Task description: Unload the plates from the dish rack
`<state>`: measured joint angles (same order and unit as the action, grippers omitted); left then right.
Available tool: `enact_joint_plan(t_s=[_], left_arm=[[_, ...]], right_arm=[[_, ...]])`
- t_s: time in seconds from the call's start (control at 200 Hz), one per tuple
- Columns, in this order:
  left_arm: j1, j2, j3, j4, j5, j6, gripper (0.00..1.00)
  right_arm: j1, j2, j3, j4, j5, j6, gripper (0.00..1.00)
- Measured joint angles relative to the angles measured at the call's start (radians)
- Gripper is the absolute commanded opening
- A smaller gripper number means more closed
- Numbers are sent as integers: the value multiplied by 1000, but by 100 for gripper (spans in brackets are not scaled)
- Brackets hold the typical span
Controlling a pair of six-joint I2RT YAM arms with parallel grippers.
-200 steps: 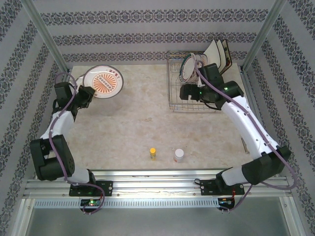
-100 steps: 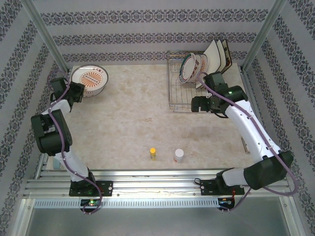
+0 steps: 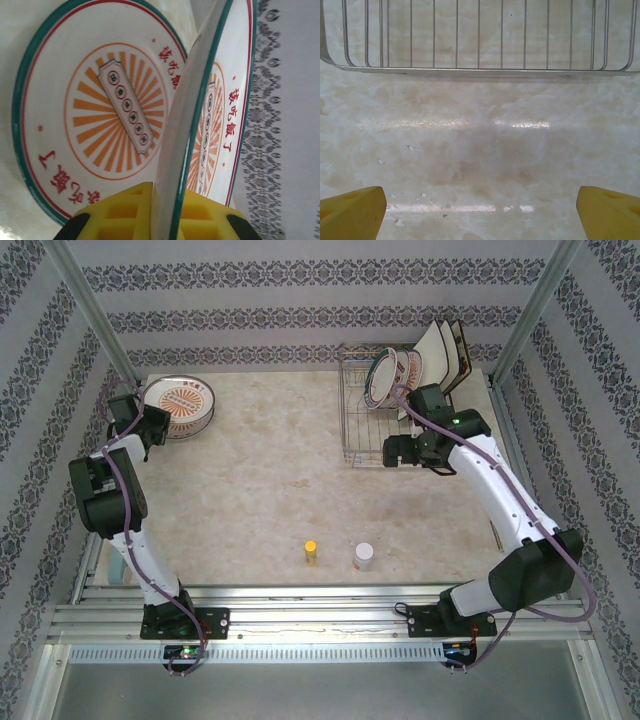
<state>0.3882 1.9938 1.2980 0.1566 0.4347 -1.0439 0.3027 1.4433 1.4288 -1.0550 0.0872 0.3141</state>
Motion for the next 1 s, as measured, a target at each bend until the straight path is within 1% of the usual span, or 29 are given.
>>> enact_joint_plan(t_s=[0.41,0.595,0.665,0.714,0.784,0.924,0.999], left_arm=[[0,68,74,-48,-25,50,0],[-3,91,111,-108,-41,85,0],[-5,93,128,-130,-49,98,7],[-7,93,139,-144,-55,106,9],[-10,93,149,-150,-56,118,17],[-13,93,160,-161,-63,135,20],[-15,93,169,-172,-70,148,23]], right_arm=[[0,33,0,36,-29,0,98],[0,43,0,39,-33,0,98],[0,49,1,39,-37,0,98],[0,54,2,38,-40,0,98],[0,59,3,40,-44,0,98],[0,60,3,40,-44,-1,98],[0,60,3,42,-45,-1,98]])
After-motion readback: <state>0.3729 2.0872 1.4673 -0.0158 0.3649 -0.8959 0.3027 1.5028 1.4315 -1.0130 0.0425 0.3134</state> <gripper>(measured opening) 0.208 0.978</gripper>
